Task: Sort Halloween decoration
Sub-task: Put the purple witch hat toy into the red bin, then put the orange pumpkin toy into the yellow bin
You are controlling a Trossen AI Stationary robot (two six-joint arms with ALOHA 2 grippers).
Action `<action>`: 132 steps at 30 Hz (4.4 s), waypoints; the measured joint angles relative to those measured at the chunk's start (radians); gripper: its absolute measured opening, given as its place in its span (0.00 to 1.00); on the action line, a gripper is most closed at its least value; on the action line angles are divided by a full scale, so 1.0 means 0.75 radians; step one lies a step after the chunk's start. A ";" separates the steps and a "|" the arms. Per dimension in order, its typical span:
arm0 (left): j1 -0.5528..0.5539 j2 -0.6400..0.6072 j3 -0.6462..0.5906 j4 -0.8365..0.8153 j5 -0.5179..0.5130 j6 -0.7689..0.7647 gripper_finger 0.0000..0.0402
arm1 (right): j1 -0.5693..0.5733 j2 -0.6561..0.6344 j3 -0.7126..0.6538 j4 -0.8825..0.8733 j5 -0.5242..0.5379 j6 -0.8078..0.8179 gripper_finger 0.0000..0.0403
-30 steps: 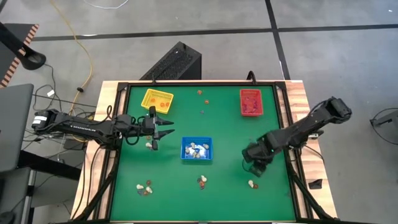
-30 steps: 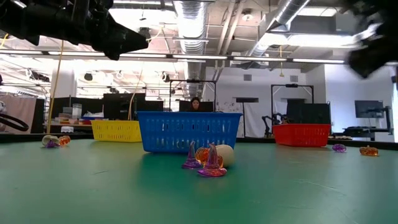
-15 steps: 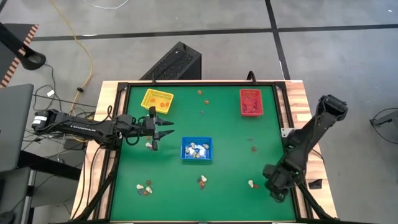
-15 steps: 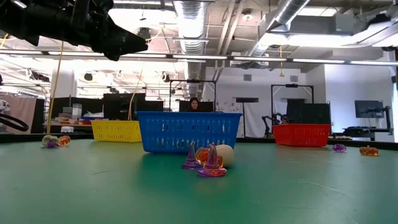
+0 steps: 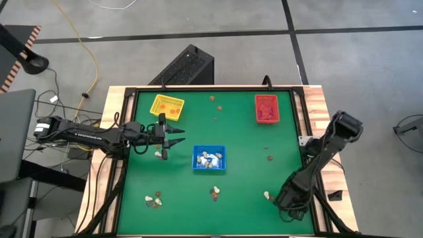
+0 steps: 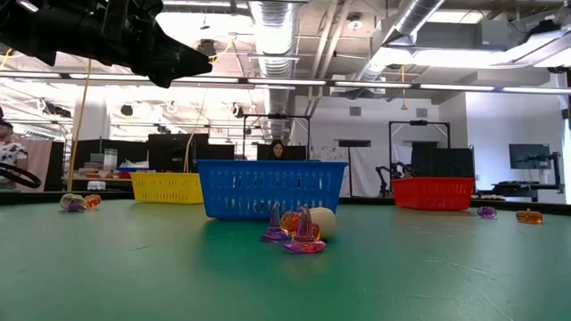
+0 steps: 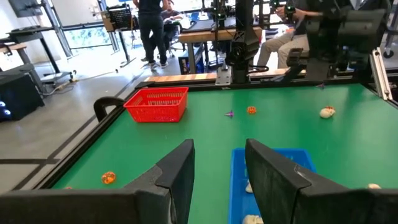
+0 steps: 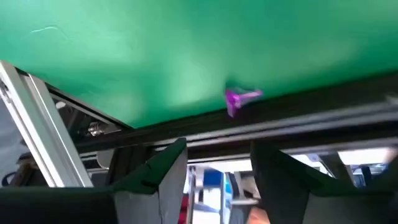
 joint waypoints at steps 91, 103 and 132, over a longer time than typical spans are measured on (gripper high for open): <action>0.000 0.000 0.000 -0.105 -0.010 -0.033 0.33 | -2.149 -0.167 0.274 -0.163 1.204 -1.773 0.36; -0.001 0.012 0.262 -1.175 -0.070 -0.633 0.33 | -1.587 -0.538 0.163 0.208 1.081 -1.594 0.35; 0.229 0.543 0.339 -1.645 0.109 -1.254 0.33 | -0.934 -0.450 -0.076 0.698 1.110 -1.584 0.33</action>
